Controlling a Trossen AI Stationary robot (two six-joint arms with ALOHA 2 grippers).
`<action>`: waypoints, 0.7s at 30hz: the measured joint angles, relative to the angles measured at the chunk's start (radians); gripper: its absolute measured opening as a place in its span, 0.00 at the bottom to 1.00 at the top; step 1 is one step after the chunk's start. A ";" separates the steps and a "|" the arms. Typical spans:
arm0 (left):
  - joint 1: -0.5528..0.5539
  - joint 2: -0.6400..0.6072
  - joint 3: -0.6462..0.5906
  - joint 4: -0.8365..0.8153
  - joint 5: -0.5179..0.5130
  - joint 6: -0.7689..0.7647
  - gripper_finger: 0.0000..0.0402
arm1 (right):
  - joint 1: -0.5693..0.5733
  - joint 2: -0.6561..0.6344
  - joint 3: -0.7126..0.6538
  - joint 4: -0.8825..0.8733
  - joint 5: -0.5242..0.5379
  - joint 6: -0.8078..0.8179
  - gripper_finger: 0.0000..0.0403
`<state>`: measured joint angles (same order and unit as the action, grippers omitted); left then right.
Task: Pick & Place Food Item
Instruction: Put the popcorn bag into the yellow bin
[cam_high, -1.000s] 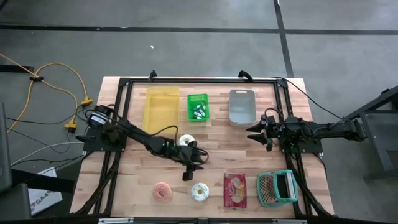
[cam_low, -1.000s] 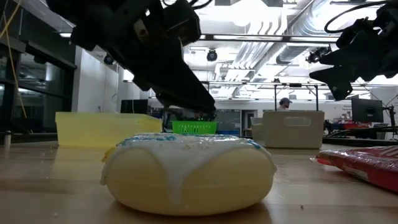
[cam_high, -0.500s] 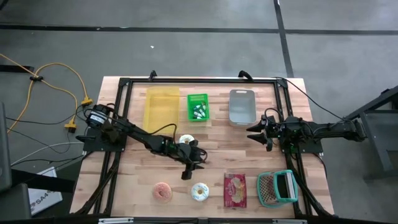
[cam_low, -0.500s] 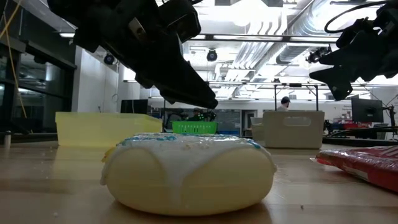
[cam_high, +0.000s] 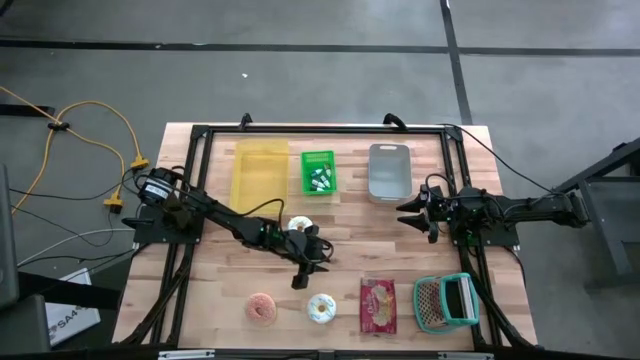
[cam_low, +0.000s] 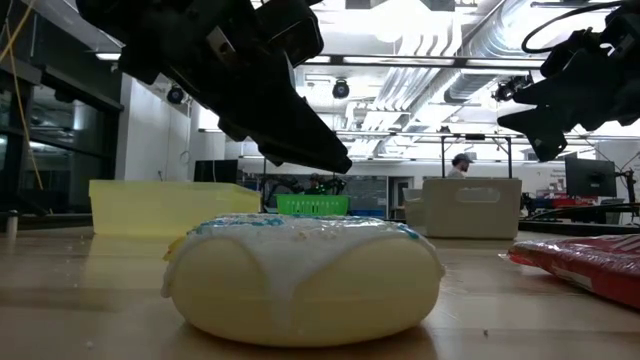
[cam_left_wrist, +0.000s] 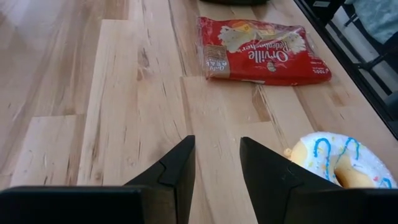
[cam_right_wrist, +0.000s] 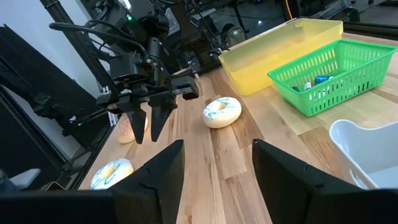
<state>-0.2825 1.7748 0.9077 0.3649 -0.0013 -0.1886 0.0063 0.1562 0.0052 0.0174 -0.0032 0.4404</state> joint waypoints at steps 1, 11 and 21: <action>0.000 0.000 0.000 0.000 0.000 0.000 0.30 | 0.000 0.000 0.000 0.000 0.000 0.000 0.43; 0.000 0.000 0.000 0.000 0.000 -0.002 0.30 | 0.000 0.000 0.000 0.000 0.000 0.000 0.43; 0.000 0.000 0.000 0.000 0.000 -0.002 0.30 | 0.000 0.000 0.000 0.000 -0.002 -0.045 0.43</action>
<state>-0.2825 1.7752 0.9081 0.3649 -0.0010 -0.1902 0.0063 0.1562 0.0055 0.0170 -0.0052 0.3951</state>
